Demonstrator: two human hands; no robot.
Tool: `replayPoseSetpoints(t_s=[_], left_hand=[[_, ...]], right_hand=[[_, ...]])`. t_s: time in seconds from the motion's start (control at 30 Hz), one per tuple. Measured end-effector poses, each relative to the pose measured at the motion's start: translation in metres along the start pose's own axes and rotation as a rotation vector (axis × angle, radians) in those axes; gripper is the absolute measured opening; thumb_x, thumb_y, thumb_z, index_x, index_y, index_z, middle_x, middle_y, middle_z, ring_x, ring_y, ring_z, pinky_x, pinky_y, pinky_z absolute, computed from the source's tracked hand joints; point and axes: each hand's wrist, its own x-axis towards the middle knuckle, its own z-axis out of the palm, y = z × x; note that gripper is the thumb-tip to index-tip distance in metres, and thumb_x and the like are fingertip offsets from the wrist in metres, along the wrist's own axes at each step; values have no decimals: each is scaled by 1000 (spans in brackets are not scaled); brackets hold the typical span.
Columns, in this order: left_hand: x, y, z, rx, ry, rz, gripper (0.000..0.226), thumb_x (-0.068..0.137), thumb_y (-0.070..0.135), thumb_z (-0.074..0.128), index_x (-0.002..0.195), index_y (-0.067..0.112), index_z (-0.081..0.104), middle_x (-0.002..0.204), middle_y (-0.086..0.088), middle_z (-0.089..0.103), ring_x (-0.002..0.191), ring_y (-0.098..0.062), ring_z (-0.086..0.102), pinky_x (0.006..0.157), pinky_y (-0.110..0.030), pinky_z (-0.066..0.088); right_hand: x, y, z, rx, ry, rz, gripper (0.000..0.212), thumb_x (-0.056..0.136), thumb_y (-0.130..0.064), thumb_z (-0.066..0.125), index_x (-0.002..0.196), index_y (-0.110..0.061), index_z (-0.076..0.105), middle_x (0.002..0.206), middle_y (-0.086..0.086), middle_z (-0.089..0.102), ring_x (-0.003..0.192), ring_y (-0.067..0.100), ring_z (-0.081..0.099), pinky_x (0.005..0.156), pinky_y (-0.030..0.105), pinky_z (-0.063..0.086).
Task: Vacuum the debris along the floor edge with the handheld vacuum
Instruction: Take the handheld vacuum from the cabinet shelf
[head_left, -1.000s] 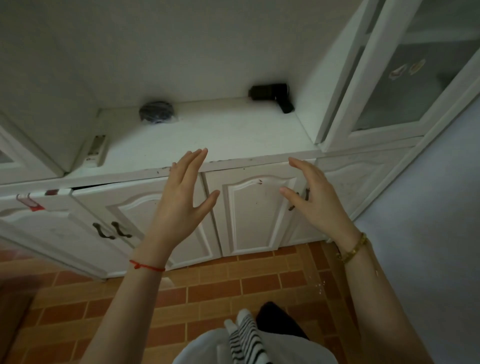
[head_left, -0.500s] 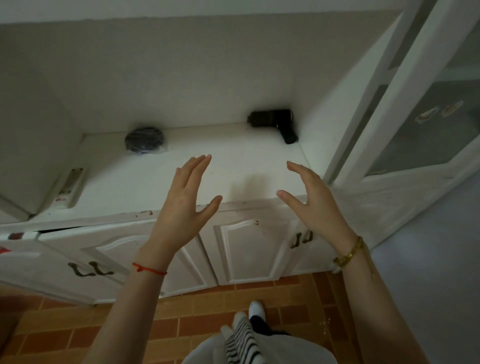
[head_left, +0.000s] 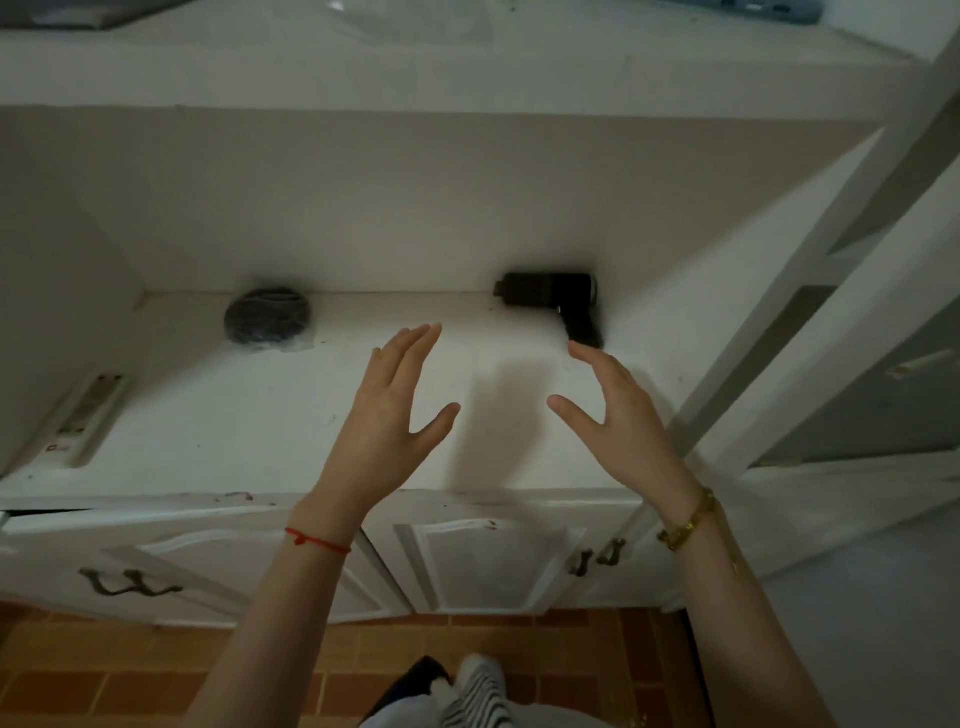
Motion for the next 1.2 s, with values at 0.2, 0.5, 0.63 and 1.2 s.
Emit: replayPoseSetpoints(t_s=[0.2, 0.5, 0.63, 1.2], left_hand=[[22, -11, 3, -21, -11, 4, 73, 94, 31, 63, 155, 19, 26, 159, -1, 32, 150, -17, 23, 119, -52, 28], [51, -31, 2, -32, -59, 21, 73, 93, 31, 64, 155, 21, 26, 158, 1, 32, 147, -17, 28, 119, -51, 29], [57, -42, 8, -41, -82, 25, 71, 94, 31, 63, 155, 20, 28, 157, 0, 33, 148, -19, 28, 118, -50, 29], [67, -53, 38, -20, -116, -54, 60, 95, 29, 62, 149, 18, 40, 147, -2, 50, 137, -18, 42, 114, -27, 33]], right_hand=[[20, 7, 7, 7, -8, 21, 64, 93, -38, 58, 149, -23, 32, 153, -6, 37, 140, 9, 32, 105, 17, 22], [99, 25, 18, -77, 159, 193, 63, 95, -29, 58, 148, -6, 33, 150, 16, 37, 138, 30, 36, 109, 31, 30], [140, 50, 25, -247, 181, 263, 57, 92, -24, 60, 138, 6, 42, 136, 28, 49, 126, 39, 46, 100, 36, 37], [177, 85, 56, -434, 238, 376, 34, 90, -12, 60, 117, 8, 53, 120, 27, 62, 109, 41, 61, 86, 42, 51]])
